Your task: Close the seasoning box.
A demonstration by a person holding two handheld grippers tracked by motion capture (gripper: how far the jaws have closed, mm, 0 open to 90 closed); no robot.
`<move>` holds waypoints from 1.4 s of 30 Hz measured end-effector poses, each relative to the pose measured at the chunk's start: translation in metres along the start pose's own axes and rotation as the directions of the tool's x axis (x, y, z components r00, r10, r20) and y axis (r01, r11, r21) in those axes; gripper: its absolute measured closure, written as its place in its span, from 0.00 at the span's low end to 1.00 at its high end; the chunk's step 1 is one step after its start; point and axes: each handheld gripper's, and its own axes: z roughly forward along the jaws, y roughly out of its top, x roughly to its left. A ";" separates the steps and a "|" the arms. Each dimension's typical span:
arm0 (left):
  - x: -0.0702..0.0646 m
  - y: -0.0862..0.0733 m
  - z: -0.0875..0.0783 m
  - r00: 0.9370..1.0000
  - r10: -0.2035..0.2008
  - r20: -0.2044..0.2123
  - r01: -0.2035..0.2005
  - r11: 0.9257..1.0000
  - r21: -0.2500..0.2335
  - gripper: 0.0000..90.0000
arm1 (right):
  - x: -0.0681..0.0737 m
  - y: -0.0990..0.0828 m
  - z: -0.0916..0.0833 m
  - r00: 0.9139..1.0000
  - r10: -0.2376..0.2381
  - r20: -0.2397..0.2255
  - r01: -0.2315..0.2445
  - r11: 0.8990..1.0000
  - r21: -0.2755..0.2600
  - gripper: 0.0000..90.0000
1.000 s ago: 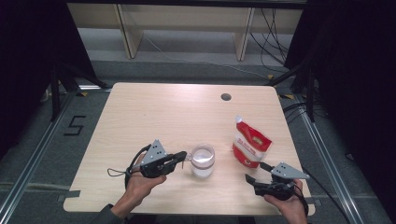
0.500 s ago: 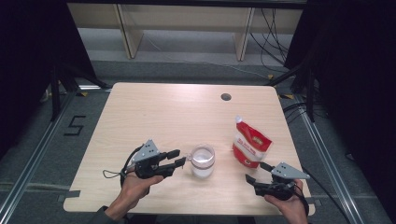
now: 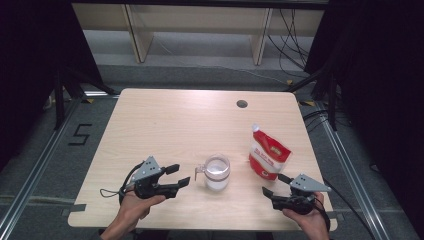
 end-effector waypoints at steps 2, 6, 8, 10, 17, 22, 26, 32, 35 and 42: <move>0.001 -0.002 -0.002 1.000 -0.018 -0.005 0.018 1.000 0.005 0.40 | 0.000 0.000 0.000 1.000 0.004 0.002 -0.004 1.000 -0.001 0.25; 0.003 -0.005 -0.005 1.000 -0.009 -0.009 0.010 1.000 0.016 0.37 | 0.002 0.000 0.000 1.000 0.020 0.010 -0.020 1.000 0.004 0.25; 0.002 -0.008 -0.006 1.000 -0.003 -0.010 0.004 1.000 0.024 0.36 | 0.001 0.001 0.000 1.000 0.003 0.008 -0.003 1.000 -0.003 0.25; 0.000 -0.012 -0.008 1.000 -0.014 -0.014 0.015 0.999 0.037 0.35 | 0.002 0.001 0.000 1.000 -0.004 0.008 0.004 1.000 -0.004 0.25; -0.002 -0.024 -0.011 1.000 0.012 -0.005 -0.011 0.997 0.078 0.30 | 0.002 0.001 0.001 1.000 0.004 0.009 -0.004 1.000 -0.004 0.25; -0.005 -0.034 -0.009 1.000 0.012 -0.009 -0.011 0.994 0.112 0.28 | 0.002 0.000 0.001 1.000 0.004 0.006 -0.004 1.000 0.000 0.25; -0.007 -0.040 -0.008 1.000 0.018 -0.010 -0.016 0.991 0.136 0.26 | 0.003 0.000 0.001 1.000 0.021 0.016 -0.022 1.000 0.011 0.25; -0.011 -0.049 -0.010 1.000 0.010 -0.023 -0.006 0.987 0.161 0.25 | 0.001 -0.001 0.001 1.000 0.008 0.010 -0.009 1.000 0.015 0.24; -0.011 -0.050 -0.011 1.000 0.009 -0.015 -0.006 0.987 0.160 0.24 | 0.000 -0.001 0.002 1.000 0.005 0.019 -0.005 1.000 0.017 0.24; -0.009 -0.051 -0.012 0.999 0.023 -0.036 -0.017 0.986 0.165 0.23 | 0.001 -0.001 0.002 1.000 0.014 0.005 -0.014 0.999 0.030 0.23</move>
